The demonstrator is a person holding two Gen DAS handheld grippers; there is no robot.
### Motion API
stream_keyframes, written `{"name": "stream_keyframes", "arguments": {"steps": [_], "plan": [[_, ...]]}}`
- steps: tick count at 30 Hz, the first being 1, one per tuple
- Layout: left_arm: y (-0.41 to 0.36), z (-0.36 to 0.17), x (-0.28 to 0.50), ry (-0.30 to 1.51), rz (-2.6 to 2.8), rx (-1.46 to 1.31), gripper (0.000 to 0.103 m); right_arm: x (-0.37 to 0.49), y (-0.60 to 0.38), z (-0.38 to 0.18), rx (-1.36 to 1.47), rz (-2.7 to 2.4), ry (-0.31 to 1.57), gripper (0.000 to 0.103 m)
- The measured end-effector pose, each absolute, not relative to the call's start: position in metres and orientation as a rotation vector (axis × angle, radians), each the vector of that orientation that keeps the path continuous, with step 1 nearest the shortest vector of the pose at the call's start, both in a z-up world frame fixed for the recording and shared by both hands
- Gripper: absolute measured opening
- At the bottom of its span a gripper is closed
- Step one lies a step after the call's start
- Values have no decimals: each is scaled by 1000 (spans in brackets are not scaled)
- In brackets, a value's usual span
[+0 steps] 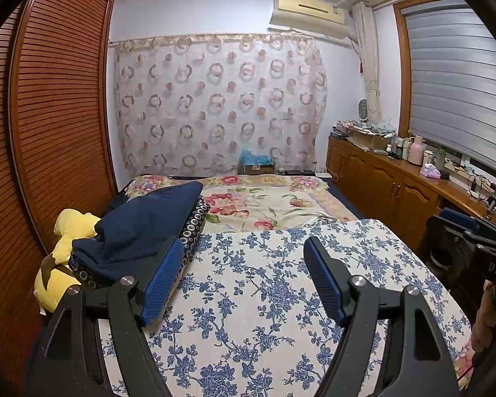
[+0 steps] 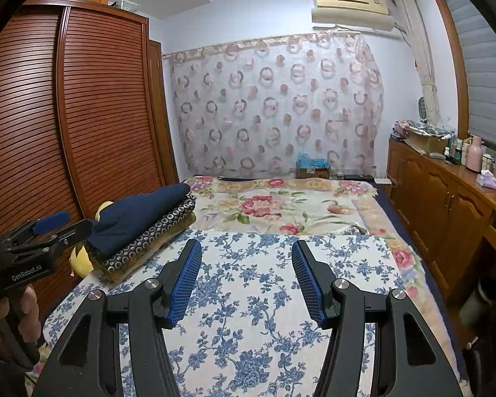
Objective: Fold small clothes
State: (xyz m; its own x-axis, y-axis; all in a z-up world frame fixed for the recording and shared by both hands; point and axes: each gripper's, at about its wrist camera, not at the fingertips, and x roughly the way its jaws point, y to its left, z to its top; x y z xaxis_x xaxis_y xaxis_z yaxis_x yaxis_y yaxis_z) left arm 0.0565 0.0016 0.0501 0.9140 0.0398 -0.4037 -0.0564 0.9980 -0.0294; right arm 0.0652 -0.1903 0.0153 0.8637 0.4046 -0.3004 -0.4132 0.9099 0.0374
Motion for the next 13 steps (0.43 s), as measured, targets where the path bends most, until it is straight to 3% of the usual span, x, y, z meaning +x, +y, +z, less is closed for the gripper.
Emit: {"name": "stream_keyframes", "arguments": {"steps": [13], "plan": [[0,50,55,415,48,-42,76,68,-196,15,-30,434,308,59]]}}
